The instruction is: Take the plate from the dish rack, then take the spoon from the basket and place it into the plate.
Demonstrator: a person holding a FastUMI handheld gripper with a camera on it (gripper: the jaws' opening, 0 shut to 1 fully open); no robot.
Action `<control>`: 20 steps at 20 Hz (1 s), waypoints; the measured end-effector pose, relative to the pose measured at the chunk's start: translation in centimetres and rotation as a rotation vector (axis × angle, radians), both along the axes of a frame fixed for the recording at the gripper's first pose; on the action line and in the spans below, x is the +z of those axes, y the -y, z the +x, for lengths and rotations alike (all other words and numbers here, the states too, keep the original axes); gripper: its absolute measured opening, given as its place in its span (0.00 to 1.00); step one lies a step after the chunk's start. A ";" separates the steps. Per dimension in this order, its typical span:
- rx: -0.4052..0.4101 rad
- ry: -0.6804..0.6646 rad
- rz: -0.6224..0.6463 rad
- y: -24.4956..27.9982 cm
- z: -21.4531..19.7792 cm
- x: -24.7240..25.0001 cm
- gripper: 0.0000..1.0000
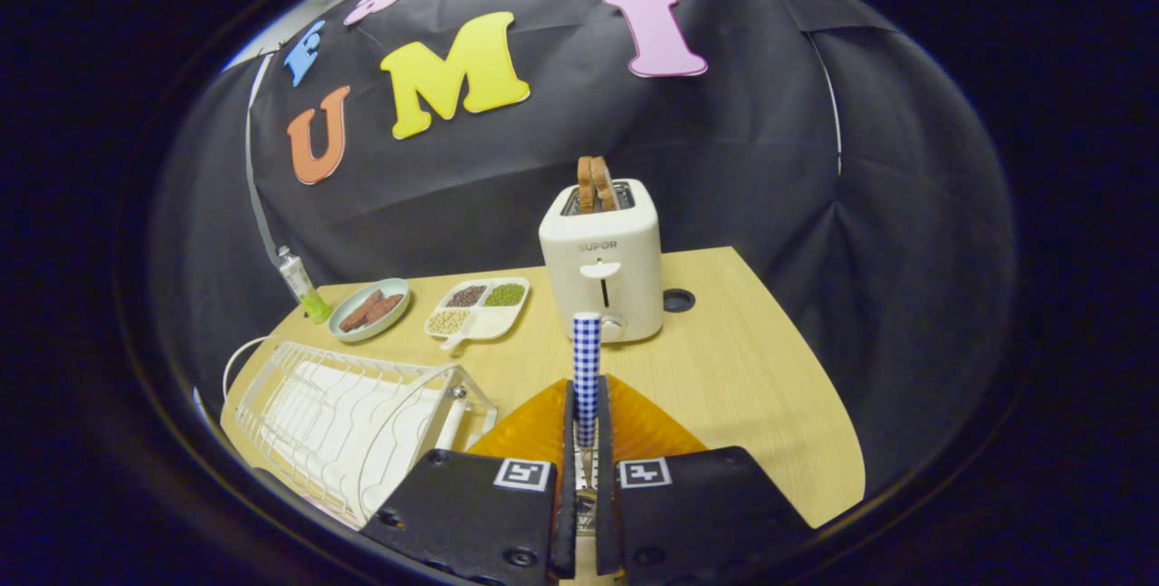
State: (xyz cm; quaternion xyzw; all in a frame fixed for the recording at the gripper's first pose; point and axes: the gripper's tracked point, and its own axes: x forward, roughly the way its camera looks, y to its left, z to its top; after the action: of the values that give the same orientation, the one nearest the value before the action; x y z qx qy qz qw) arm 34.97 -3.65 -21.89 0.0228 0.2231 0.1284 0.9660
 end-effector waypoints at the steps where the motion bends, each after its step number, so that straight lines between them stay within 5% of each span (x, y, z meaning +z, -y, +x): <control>1: -0.009 0.015 -0.005 0.3 -0.4 0.4 0.14; 12: -0.024 0.239 -0.089 -1.5 -6.2 8.9 0.14; 20: 0.023 0.316 -0.062 -7.0 -17.5 12.4 0.14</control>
State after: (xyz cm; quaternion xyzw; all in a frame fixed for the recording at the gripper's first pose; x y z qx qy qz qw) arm 17.50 3.37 -9.53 -0.0301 0.0723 0.1346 0.9878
